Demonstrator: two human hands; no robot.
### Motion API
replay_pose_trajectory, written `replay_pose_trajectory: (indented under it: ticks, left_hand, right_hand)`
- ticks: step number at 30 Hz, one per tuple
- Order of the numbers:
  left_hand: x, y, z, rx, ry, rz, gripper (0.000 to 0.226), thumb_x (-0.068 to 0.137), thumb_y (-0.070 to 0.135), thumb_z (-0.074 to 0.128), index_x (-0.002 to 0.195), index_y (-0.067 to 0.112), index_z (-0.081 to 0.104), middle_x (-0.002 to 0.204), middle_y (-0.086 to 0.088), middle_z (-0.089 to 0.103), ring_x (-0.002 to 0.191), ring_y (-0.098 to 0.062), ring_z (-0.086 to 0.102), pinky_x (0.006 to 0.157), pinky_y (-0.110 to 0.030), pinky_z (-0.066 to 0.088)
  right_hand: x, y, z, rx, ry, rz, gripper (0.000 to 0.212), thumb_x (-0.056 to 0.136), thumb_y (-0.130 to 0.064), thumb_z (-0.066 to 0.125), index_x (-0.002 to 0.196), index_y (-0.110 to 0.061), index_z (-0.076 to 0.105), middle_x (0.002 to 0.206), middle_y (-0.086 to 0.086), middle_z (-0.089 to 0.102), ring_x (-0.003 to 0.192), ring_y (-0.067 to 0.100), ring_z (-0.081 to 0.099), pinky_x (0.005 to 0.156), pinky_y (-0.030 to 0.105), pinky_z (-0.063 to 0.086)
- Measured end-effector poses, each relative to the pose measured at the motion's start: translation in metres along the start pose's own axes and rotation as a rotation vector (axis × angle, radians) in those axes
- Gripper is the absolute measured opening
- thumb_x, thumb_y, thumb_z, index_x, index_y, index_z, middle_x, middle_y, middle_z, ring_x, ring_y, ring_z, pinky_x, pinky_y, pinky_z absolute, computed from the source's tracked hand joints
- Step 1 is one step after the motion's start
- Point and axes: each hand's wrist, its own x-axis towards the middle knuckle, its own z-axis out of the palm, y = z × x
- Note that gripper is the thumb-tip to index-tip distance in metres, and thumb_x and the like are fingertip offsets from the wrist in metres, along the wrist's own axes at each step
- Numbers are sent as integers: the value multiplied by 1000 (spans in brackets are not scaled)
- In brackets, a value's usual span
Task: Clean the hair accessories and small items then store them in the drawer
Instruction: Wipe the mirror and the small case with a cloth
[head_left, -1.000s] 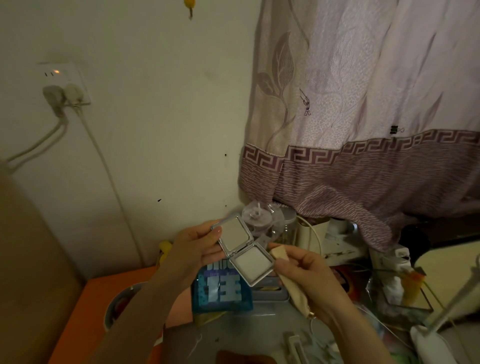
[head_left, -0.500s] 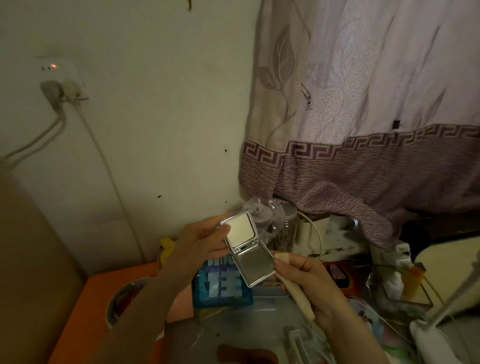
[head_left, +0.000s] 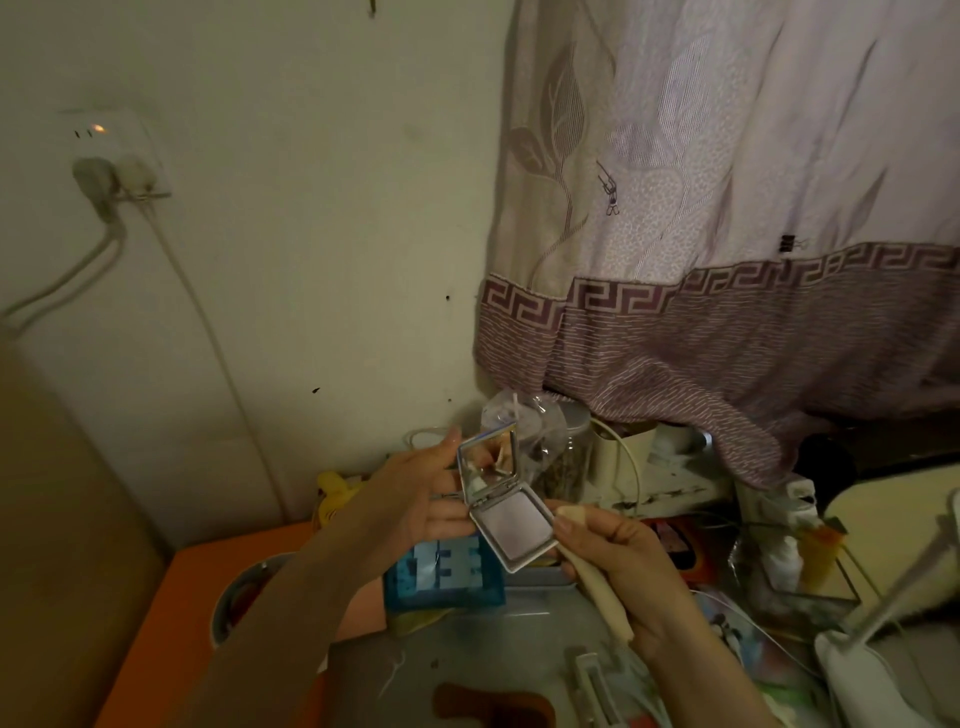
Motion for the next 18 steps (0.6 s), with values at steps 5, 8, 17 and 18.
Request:
replay_pose_trajectory:
  ticks: [5, 8, 17, 18]
  left_hand:
    - [-5, 1, 0, 35, -90, -5, 27, 89, 35, 49, 105, 17, 61, 103, -14, 71, 96, -29, 69, 82, -37, 56]
    - [-4, -3, 0, 62, -122, 26, 32, 82, 38, 53, 106, 18, 60, 99, -12, 73, 94, -27, 70, 83, -36, 57]
    - [-3, -13, 1, 262, -218, 136, 31, 75, 29, 61, 104, 18, 67, 105, -2, 73, 100, -16, 68, 87, -27, 54]
    - [-3, -14, 2, 280, -212, 148, 32, 74, 30, 63, 104, 20, 67, 105, -1, 72, 101, -15, 67, 87, -28, 54]
  right_hand:
    - [0, 2, -3, 30, 10, 20, 38, 66, -9, 65, 102, 4, 68, 73, 16, 69, 46, 10, 59, 43, 17, 49]
    - [-2, 2, -3, 48, 7, 19, 36, 67, -9, 63, 100, 3, 68, 69, 15, 69, 44, 9, 59, 41, 16, 48]
    - [-4, 1, -5, 55, 18, -3, 34, 67, -11, 65, 97, 3, 70, 63, 14, 67, 41, 10, 56, 40, 17, 46]
    - [-4, 2, -6, 59, 21, -5, 34, 67, -11, 65, 97, 3, 70, 63, 15, 67, 41, 10, 56, 40, 17, 47]
